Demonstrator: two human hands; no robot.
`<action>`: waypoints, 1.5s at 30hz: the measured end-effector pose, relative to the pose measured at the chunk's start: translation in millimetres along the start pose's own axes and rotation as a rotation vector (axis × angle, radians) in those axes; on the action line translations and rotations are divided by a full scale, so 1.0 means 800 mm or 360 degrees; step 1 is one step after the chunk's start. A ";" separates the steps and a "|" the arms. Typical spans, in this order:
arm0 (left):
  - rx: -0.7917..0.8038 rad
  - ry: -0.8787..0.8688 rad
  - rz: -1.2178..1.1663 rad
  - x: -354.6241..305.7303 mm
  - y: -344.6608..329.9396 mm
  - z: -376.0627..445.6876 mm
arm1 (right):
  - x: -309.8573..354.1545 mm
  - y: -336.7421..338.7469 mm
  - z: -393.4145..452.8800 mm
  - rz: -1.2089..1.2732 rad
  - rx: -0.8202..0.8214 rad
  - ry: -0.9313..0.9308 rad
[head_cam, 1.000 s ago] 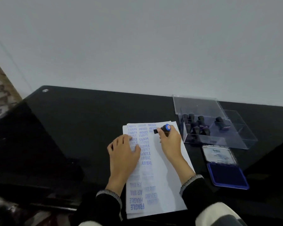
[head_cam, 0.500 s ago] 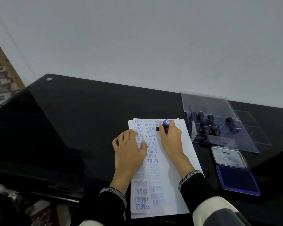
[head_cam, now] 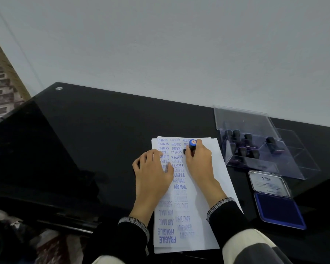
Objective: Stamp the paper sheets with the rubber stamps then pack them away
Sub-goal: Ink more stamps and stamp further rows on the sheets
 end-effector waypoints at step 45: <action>0.0069 0.0032 -0.0009 0.001 -0.003 0.002 | -0.070 0.035 -0.010 0.1683 -0.0568 -0.0553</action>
Point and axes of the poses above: each hand's wrist, its own z-axis towards the middle knuckle, its own y-axis out of the back of the hand, x = y × z, the point moved 8 cm from there along z, towards the middle knuckle, and after that the axes turned 5 degrees about x, right-handed, at the moved point
